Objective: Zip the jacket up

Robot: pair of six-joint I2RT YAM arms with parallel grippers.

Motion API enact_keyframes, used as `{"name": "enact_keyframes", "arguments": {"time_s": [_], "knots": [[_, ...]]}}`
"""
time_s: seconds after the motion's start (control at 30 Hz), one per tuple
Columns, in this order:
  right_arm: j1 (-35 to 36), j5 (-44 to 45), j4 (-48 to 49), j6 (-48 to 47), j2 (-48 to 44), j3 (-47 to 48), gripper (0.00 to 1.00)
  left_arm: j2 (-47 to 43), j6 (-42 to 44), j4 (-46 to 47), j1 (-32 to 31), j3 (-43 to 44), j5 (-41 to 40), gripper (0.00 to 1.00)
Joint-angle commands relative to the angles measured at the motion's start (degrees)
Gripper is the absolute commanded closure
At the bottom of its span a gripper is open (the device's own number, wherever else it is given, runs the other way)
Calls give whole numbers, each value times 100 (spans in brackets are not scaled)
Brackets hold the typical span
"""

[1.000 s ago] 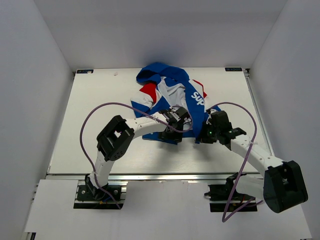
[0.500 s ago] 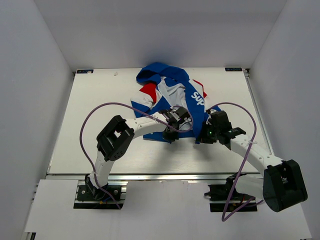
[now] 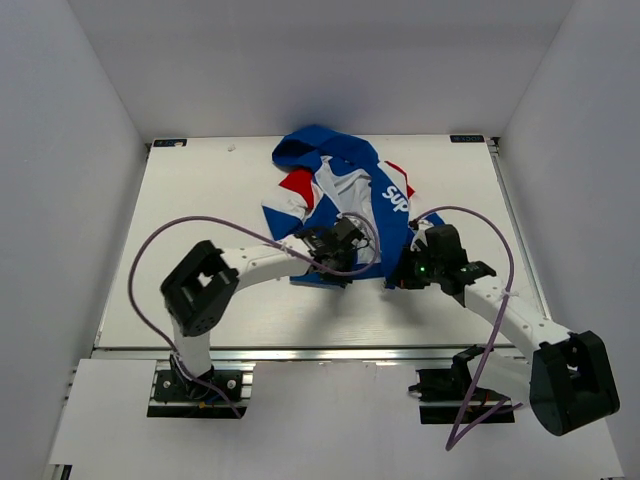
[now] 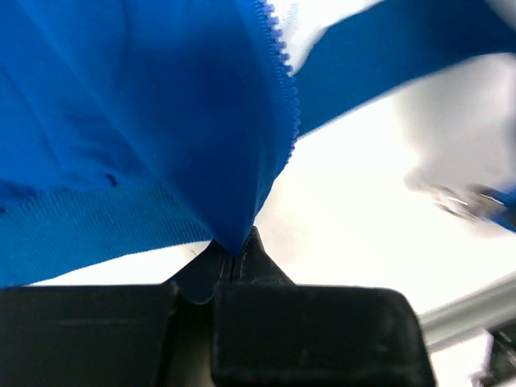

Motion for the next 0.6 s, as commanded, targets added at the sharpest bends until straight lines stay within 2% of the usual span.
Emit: {"name": "enact_keyframes", "arguments": {"time_s": [0.0,0.17,0.23,0.37,0.57], "knots": [[-33,-736,544,-375,-276,-106,100,-1249,156,1264,-23,-806,445,100],[-68,-2116,1526,-500,-759,-492,100,-2542,130,2837,12,-2276,824,100],[-86,-2459,1862,-482,-813,-572,100,-2816,121,3137,38,-2540,912,100],[-86,-3303,2425,-386,-734,-520,100,-3388,-45,4304,65,-3235,1184,100],[-104,-4288,2697,-167,-532,-291,100,-3810,-221,4905,127,-3772,1299,100]]}}
